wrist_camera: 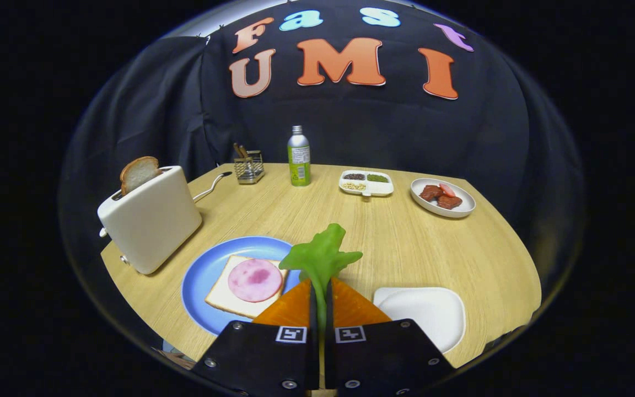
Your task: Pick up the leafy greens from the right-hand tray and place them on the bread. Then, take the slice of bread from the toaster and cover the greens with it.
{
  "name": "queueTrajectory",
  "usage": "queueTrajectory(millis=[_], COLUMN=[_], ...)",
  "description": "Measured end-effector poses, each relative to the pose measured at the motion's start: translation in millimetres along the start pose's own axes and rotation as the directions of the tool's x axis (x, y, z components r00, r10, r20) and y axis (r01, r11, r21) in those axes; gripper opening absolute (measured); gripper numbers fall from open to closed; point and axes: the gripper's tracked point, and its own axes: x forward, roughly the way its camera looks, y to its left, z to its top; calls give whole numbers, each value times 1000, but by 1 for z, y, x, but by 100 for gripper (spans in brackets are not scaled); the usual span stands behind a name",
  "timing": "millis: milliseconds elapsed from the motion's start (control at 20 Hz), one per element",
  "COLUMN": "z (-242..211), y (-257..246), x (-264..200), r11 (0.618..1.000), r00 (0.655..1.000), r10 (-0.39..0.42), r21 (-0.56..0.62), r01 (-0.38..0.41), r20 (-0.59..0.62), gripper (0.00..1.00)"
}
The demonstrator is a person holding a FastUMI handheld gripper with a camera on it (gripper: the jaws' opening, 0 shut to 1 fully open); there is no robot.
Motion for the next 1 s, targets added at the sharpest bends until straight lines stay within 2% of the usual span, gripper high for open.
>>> queueTrajectory(millis=[500,800,900,1000], z=[-3,-18,-16,-13], y=[78,94,96,90], x=[26,43,44,44], r11=[994,993,992,994], r00=[994,992,993,996], r10=[105,113,111,83], r21=[-26,-39,-52,-68], r01=[-106,-115,-113,-85], r20=[-16,-52,-41,-24], gripper=[5,5,9,19])
